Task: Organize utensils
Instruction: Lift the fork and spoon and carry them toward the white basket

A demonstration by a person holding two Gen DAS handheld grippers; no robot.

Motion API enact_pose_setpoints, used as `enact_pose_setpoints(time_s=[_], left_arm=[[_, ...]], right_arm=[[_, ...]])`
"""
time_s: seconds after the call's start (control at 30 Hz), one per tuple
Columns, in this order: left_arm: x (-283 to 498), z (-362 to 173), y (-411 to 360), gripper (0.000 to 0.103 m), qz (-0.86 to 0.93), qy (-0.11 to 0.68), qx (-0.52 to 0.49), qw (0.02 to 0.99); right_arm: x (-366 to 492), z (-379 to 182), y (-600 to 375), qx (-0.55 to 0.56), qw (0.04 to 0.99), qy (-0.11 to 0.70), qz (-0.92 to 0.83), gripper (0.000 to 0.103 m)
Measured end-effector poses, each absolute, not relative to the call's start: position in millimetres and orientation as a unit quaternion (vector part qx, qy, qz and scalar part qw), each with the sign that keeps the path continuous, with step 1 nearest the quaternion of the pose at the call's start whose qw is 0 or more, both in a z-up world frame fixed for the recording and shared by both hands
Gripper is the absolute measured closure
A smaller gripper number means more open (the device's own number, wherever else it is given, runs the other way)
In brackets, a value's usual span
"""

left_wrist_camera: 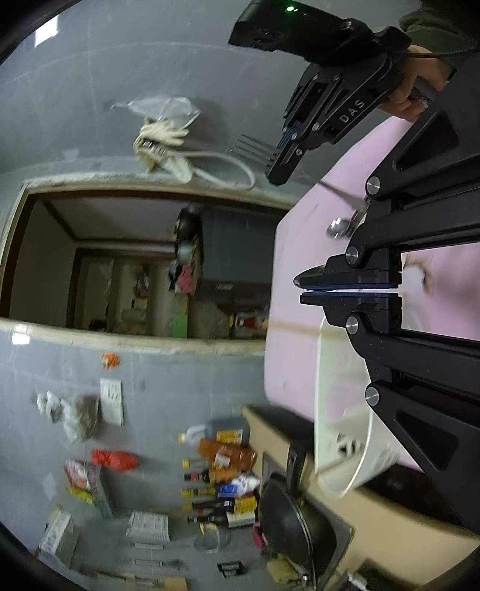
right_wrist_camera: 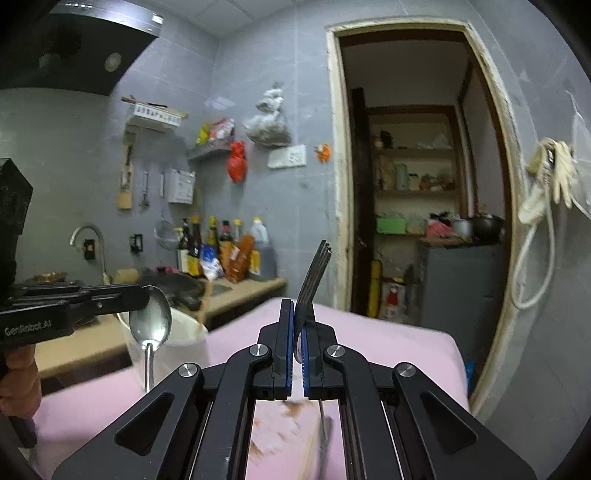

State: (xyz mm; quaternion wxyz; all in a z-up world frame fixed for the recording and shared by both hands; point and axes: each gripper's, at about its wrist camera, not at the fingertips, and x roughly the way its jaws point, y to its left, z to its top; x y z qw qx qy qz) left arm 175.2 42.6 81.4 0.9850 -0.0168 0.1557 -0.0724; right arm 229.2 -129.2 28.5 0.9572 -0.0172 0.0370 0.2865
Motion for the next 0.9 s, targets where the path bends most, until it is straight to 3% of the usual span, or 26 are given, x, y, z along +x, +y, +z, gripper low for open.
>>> enact_pose_setpoints(time_s=[0.43, 0.9], left_arm=[[166.5, 143.4, 143.5, 0.103, 0.05, 0.098, -0.023, 0.994], [180.5, 146.4, 209.8, 0.103, 0.144, 0.071, -0.031, 0.987]], right_arm=[[246.7, 83.0, -71.4, 0.047, 0.927, 0.009, 0.373, 0.102], [264.4, 87.1, -21.9, 0.076, 0.907, 0.02, 0.414, 0.102]])
